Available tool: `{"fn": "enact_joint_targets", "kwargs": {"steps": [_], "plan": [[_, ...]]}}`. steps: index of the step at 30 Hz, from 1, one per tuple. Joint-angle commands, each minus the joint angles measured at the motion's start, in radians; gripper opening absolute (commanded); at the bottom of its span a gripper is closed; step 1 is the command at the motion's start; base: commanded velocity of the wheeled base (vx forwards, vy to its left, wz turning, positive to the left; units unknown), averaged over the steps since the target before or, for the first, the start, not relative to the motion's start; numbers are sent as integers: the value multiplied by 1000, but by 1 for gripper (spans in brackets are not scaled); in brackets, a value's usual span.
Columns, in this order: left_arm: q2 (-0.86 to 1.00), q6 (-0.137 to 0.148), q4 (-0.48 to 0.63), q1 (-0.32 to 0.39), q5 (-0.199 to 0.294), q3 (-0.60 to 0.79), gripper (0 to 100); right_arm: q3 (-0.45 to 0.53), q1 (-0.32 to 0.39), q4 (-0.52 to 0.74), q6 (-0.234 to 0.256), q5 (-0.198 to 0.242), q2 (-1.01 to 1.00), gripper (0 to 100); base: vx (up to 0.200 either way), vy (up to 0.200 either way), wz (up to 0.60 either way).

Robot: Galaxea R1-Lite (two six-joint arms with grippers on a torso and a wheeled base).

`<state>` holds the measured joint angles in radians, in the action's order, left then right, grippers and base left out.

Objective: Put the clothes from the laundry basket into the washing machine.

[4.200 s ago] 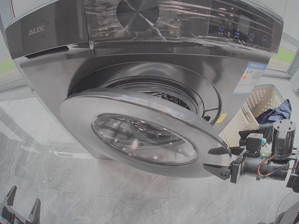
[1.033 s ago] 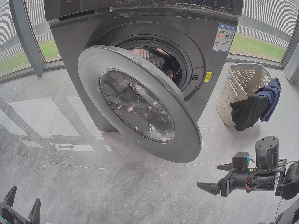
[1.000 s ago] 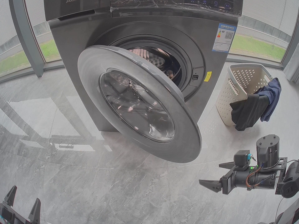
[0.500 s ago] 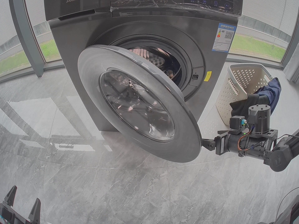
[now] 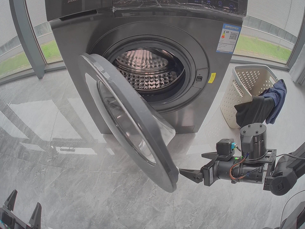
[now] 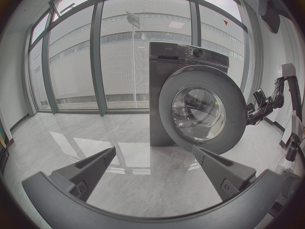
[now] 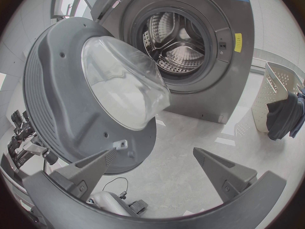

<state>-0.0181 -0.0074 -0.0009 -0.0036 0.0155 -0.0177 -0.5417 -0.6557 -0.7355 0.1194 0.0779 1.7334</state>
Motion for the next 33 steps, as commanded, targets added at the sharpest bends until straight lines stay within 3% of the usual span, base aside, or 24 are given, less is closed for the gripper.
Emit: {"fn": "enact_joint_targets", "kwargs": {"steps": [1, 4, 7, 19, 22, 26, 33], "plan": [[15, 0, 1, -1, 0, 18, 100, -37, -8, 1, 9, -7, -6, 100, -200, 0, 0], [15, -2, -1, 1, 0, 18, 100, -75, 4, -1, 33, -46, 40, 100, -200, 0, 0], [15, -2, -1, -1, 0, 18, 100, -92, -8, -1, 60, -46, 58, 100, -67, 0, 0], [15, -2, 1, -1, 0, 18, 100, -104, -102, -65, 79, -53, 121, 100, 0, 0, 0], [15, -2, 1, -1, 0, 18, 100, -115, -82, -74, 82, -61, 121, 100, 0, 0, 0], [15, -2, -1, -1, 1, 18, 100, -173, 24, -74, 83, -82, 143, 100, 0, 0, 0], [15, -2, -1, -1, 1, 18, 100, -334, 117, -68, 83, -101, 272, 100, 0, 0, 0]]}}
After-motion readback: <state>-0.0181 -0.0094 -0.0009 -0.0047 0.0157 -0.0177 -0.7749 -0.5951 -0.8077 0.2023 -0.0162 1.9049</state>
